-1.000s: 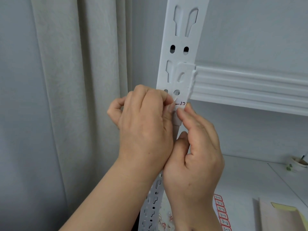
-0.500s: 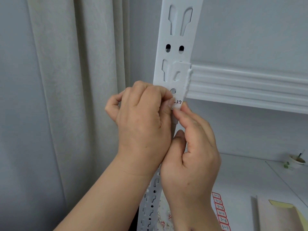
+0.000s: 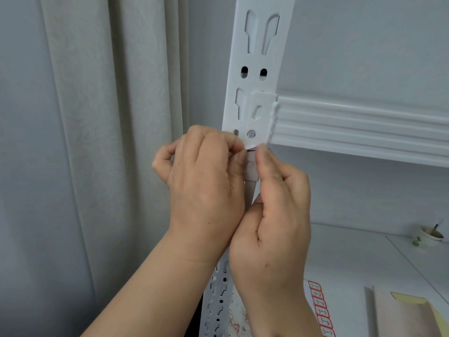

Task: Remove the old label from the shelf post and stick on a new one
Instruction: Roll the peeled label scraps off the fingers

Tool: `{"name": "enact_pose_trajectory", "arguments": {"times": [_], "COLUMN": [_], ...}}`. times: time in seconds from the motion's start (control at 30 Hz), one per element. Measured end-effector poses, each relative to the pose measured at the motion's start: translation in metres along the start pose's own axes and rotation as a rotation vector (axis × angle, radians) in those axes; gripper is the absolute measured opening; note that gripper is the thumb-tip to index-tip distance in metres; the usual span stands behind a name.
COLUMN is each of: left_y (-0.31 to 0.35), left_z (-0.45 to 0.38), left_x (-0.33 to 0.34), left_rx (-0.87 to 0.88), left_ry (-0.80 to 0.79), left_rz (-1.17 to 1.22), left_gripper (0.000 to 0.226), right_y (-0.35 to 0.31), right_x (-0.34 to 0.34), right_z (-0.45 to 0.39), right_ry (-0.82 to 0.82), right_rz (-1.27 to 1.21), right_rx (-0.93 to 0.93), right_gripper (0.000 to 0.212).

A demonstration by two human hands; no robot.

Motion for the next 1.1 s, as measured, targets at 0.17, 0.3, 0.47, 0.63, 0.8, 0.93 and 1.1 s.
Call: {"name": "enact_pose_trajectory", "arguments": {"times": [0.17,0.3,0.47,0.63,0.8,0.93,1.1], "left_y": [0.001,0.008,0.007,0.006,0.004,0.001,-0.001], "left_z": [-0.001,-0.007,-0.007,-0.007,-0.004,-0.001,0.003], "left_x": [-0.007,-0.008,-0.004,-0.001,0.001,0.001,0.002], "left_rx": [0.063,0.160,0.181,0.133,0.108,0.041,-0.022], "left_ry": [0.006,0.046,0.063,0.058,0.071,0.055,0.049], "left_rz": [0.021,-0.013,-0.052,-0.075,-0.060,-0.031,0.019], "left_gripper": [0.010,0.006,0.013,0.014,0.014,0.013,0.011], "right_y": [0.001,0.000,-0.001,0.004,0.004,0.005,0.008], "right_x": [0.008,0.007,0.006,0.009,0.009,0.008,0.008], "right_z": [0.006,0.008,0.007,0.009,0.006,0.005,0.003], "right_ry": [-0.030,-0.011,-0.011,-0.028,-0.063,-0.090,-0.105], "right_rz": [-0.016,-0.024,-0.015,-0.034,-0.042,-0.049,-0.058], "right_rx": [0.009,-0.003,-0.006,0.004,0.006,0.012,0.015], "right_gripper": [0.044,0.048,0.054,0.046,0.046,0.046,0.046]}}
Point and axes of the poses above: each hand's wrist, its own z-axis away from the middle knuckle, its own x-axis out of the palm, y = z × x, the point moved 7 cm from there along -z, towards the middle knuckle, and after that the axes turned 4 degrees about z, right-handed, at the moved point
